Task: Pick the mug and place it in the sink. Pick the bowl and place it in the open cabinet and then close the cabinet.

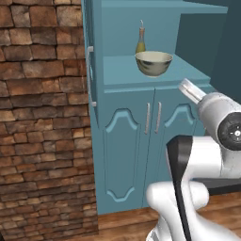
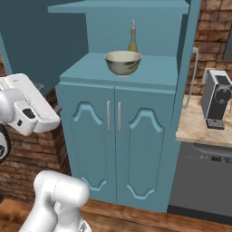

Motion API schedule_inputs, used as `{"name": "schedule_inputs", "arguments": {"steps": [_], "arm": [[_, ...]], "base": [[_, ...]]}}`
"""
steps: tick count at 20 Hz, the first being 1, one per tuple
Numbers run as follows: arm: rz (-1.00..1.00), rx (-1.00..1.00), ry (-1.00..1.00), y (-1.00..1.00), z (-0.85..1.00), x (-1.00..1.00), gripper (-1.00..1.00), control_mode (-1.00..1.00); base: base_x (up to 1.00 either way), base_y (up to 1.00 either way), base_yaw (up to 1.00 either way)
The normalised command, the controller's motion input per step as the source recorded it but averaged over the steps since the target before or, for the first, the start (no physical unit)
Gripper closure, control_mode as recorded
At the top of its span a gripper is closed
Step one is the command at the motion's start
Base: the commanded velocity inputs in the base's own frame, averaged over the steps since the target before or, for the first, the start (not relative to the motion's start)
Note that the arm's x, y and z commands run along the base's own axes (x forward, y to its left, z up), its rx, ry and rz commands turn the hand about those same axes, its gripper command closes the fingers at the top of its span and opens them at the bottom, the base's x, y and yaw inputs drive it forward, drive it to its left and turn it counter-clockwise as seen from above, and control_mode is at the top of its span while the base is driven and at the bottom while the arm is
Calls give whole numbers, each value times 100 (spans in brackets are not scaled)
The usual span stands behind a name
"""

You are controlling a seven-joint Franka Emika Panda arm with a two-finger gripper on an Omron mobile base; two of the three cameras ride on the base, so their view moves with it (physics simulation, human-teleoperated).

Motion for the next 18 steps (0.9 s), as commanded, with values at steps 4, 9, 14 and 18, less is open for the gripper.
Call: {"name": "schedule_inputs", "arguments": {"steps": [4, 9, 14, 18], "arm": [[0, -1, 0, 23, -8, -92, -100, -100], [1, 0, 0, 31, -21, -77, -100, -100], [2, -4, 8, 81, -24, -50, -100, -100], [1, -7, 5, 100, -13, -5, -100, -100]], "base": [[0, 0, 0], [0, 0, 0], [0, 0, 0], [0, 0, 0]]}}
